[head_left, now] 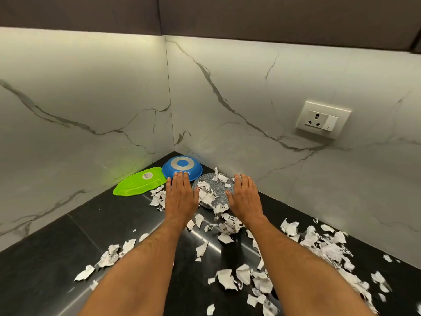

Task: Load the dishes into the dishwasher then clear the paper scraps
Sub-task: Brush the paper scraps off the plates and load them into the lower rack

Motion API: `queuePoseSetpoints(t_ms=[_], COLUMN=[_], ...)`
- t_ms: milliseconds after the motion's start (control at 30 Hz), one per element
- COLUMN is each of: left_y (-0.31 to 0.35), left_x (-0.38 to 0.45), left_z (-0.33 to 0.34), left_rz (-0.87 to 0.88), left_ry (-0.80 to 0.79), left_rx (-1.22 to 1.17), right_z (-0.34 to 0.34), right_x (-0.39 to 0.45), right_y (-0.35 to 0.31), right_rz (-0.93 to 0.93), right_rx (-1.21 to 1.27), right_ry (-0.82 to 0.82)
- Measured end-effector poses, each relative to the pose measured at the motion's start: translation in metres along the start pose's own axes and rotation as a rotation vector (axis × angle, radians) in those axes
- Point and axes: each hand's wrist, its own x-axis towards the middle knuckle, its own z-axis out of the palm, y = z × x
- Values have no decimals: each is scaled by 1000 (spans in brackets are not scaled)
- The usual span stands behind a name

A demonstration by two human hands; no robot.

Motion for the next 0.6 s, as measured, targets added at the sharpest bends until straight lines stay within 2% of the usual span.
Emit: queuePoseSetpoints(t_ms=[200, 433, 600], left_y=[-5, -1, 1], left_x=[39, 67, 84], left_z=[39, 88, 114], left_rz=[-23, -56, -116], left_ry=[-51, -205, -284], left_rx=[-34, -146, -267], right_z=[31, 75, 100], right_x=[30, 58, 69], right_y=[2, 14, 22], right_rz=[58, 116, 284], right_rx=[6, 19, 101], right_ry=[-74, -223, -318])
